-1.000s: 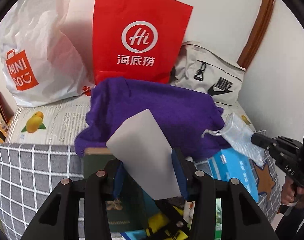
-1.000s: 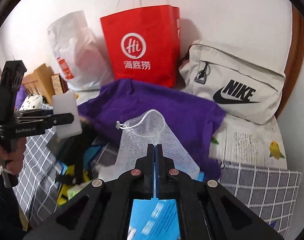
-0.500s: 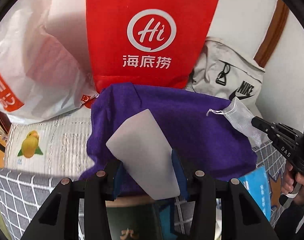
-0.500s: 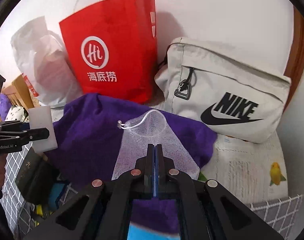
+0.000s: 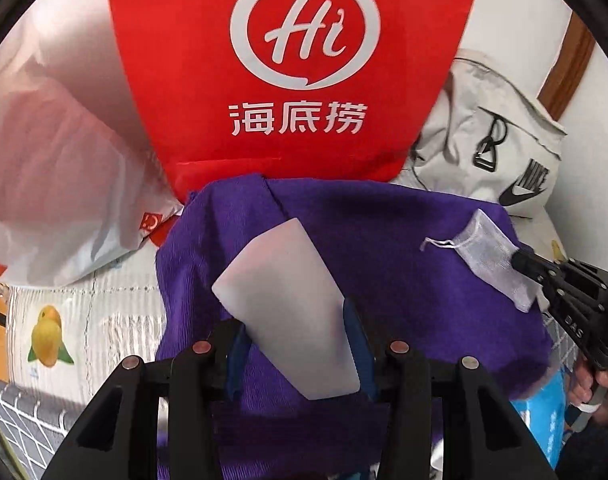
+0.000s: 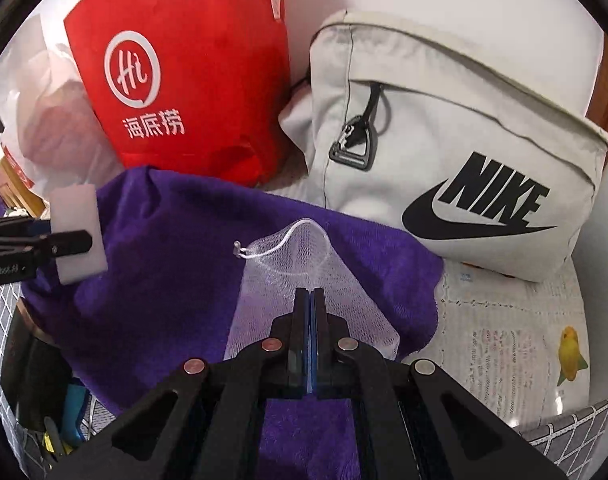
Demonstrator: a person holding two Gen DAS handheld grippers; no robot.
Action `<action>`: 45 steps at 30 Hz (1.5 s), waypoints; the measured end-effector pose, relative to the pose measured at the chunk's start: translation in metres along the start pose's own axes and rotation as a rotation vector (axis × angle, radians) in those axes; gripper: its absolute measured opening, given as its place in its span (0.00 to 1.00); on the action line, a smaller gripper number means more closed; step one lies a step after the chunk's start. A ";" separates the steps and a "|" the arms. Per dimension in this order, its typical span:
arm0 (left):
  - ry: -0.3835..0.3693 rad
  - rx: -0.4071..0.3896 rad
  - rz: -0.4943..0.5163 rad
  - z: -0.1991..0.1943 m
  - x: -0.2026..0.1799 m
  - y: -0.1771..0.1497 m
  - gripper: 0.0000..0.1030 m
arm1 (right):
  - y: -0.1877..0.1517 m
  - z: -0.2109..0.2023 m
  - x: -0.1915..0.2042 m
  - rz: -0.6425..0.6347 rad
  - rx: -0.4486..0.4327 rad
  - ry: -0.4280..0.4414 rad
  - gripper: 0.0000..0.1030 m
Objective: Organize soft objects
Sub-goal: 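Lower the mesh bag onto the towel and open the right tool while the left tool sets down the sponge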
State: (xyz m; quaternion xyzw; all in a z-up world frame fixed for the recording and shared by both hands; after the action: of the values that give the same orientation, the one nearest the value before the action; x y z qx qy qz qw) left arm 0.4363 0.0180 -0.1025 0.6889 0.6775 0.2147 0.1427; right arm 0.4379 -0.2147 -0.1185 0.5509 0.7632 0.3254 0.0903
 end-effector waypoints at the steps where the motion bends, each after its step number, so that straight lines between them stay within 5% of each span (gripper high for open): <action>1: 0.000 0.008 -0.002 0.004 0.001 0.003 0.41 | 0.000 0.001 -0.001 0.002 0.005 0.003 0.01; 21: 0.001 0.071 0.003 0.043 -0.006 0.029 0.43 | -0.001 0.023 -0.011 0.028 0.065 0.022 0.03; 24: 0.009 0.079 0.010 0.044 -0.006 0.029 0.55 | 0.000 0.026 -0.012 0.027 0.068 0.026 0.15; 26: 0.035 0.084 0.021 0.042 0.001 0.027 0.63 | 0.000 0.023 -0.009 0.018 0.061 0.020 0.42; 28: 0.050 0.091 0.025 0.040 0.000 0.025 0.65 | 0.000 0.018 -0.007 0.006 0.049 0.008 0.57; 36: 0.135 0.106 0.031 0.018 -0.001 0.016 0.67 | 0.003 -0.007 0.002 0.001 0.010 0.019 0.57; 45: 0.108 0.022 0.026 -0.020 -0.004 -0.003 0.67 | -0.005 -0.043 0.030 -0.049 -0.010 0.019 0.57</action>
State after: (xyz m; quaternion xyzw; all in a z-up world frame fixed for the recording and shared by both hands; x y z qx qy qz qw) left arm 0.4242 0.0118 -0.0871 0.6864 0.6776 0.2461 0.0957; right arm 0.4012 -0.2055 -0.0822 0.5283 0.7757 0.3321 0.0940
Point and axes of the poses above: each gripper's, at about its wrist camera, not at the fingertips, and z roughly the way its jaws point, x to its left, y to its top, the point moved 1 cm from there along z, roughly the way its jaws point, and after that the axes turned 12 degrees about y, right-handed, at the moved point
